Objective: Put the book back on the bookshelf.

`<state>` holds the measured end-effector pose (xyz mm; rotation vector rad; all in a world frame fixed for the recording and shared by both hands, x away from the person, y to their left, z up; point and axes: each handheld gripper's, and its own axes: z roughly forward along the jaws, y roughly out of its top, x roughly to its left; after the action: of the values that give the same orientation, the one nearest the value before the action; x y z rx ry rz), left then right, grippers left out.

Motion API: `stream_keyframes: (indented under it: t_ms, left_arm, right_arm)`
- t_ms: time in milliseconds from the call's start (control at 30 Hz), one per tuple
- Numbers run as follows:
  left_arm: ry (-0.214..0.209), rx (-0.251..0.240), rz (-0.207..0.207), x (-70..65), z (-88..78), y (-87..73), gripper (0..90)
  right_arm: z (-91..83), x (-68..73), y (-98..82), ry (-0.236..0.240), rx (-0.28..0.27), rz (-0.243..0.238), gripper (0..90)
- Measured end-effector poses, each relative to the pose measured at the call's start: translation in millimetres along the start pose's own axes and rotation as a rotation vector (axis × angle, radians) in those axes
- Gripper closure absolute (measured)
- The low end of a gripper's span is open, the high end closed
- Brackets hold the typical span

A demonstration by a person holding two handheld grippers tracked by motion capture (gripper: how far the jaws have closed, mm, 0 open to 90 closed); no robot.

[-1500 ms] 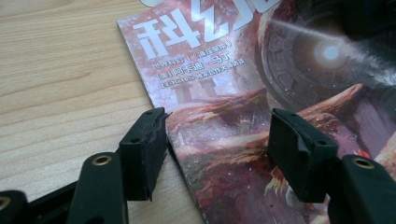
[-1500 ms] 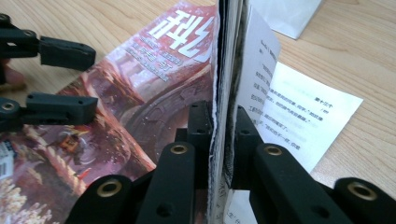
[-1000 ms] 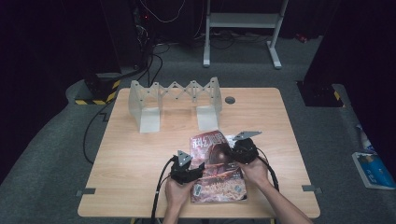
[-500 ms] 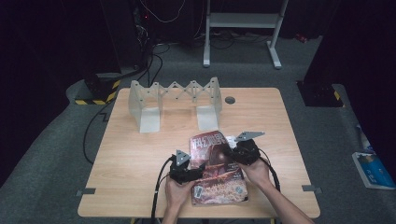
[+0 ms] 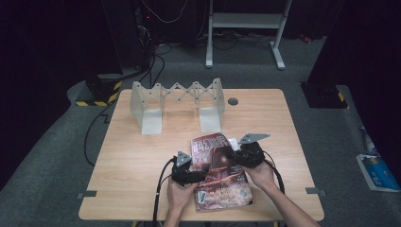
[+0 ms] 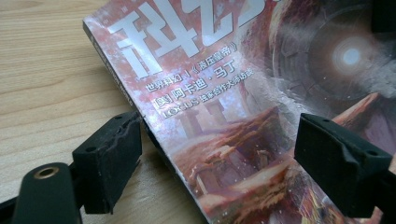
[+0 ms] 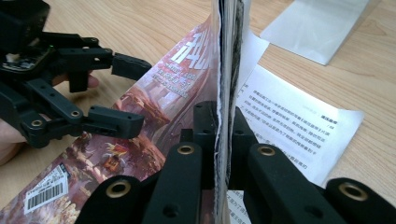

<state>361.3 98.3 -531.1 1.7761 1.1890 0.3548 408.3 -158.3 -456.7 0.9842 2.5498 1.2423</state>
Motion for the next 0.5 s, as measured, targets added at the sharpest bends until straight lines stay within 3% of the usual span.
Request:
stream_keyframes:
  t_ms: [300,500]
  left_arm:
    - [-0.028,-0.007,-0.033,2.2,0.4,0.3,12.9]
    - [-0.05,-0.011,-0.031,2.0,0.1,0.1,12.3]
  right_arm:
    - [-9.4,0.9,0.0,0.031,-0.037,-0.004,86.6]
    - [-11.2,1.5,0.0,0.055,-0.051,-0.014,86.5]
